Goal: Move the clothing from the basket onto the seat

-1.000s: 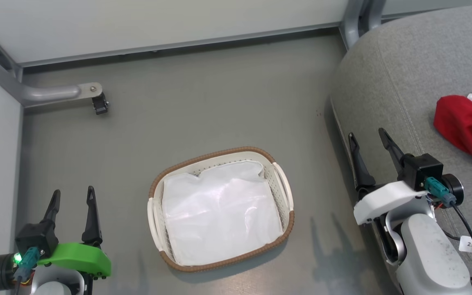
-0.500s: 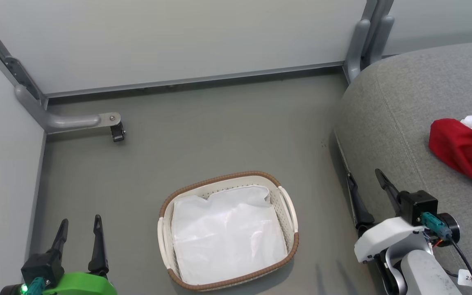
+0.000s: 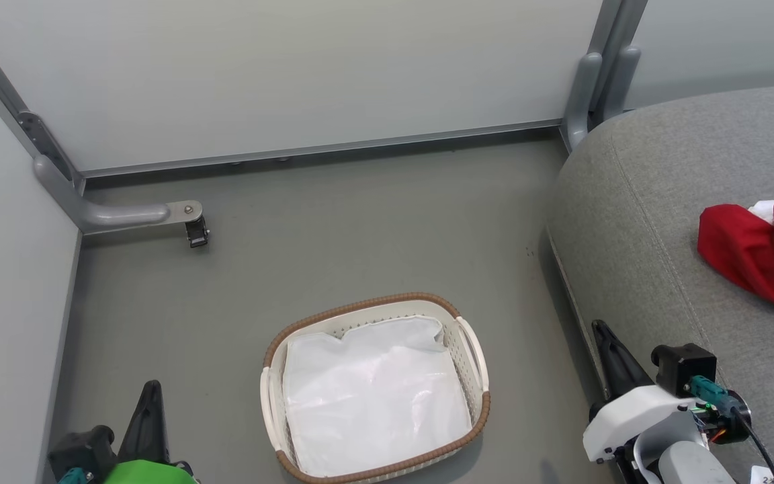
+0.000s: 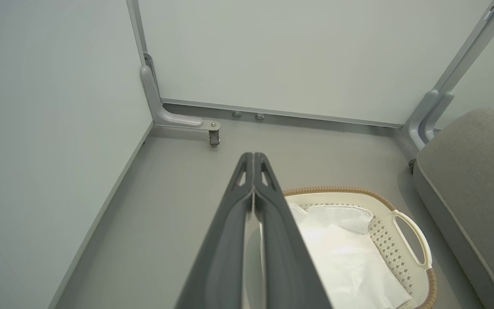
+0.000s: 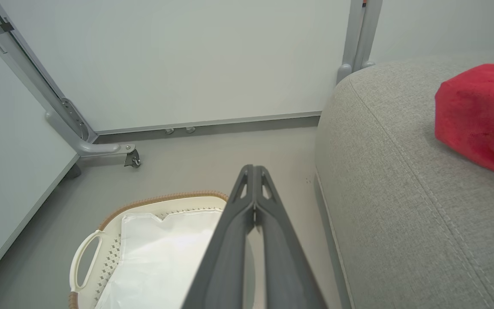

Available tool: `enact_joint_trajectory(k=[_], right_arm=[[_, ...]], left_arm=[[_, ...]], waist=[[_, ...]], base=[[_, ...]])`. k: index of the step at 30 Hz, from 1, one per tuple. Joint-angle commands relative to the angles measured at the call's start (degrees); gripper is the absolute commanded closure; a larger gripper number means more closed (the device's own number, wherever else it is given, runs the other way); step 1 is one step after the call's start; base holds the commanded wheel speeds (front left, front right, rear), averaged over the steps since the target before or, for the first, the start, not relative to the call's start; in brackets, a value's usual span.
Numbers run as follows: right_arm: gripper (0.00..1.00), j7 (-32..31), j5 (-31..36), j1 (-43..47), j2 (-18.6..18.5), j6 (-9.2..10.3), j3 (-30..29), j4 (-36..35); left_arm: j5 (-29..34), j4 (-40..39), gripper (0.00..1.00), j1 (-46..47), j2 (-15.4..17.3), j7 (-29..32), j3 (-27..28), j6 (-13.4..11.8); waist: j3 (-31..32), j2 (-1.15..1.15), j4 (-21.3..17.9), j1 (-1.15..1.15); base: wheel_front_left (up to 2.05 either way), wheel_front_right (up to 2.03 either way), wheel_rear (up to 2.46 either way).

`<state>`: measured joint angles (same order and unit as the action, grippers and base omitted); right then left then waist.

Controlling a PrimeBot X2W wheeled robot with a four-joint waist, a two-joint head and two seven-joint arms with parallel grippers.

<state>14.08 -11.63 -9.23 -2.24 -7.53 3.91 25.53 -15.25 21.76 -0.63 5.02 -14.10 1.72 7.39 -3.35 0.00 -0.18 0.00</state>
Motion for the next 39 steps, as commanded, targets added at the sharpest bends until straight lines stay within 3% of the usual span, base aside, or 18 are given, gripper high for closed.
enact_joint_trajectory(k=[1,39], right_arm=[[1.0,-0.68,-3.02,-0.88,-0.18,0.0,-0.64,-1.12],[1.0,-9.43,-37.53,0.96,-0.45,0.03,-4.92,-6.06]], left_arm=[[-3.0,-0.94,1.0,0.61,0.28,0.69,0.44,0.01],[-35.88,-4.18,1.0,3.6,-0.78,9.47,2.37,0.06]], waist=[[0.04,0.0,0.0,0.0],[1.01,0.0,0.06,0.0]], base=[[0.0,0.0,0.0],[0.0,0.0,0.0]])
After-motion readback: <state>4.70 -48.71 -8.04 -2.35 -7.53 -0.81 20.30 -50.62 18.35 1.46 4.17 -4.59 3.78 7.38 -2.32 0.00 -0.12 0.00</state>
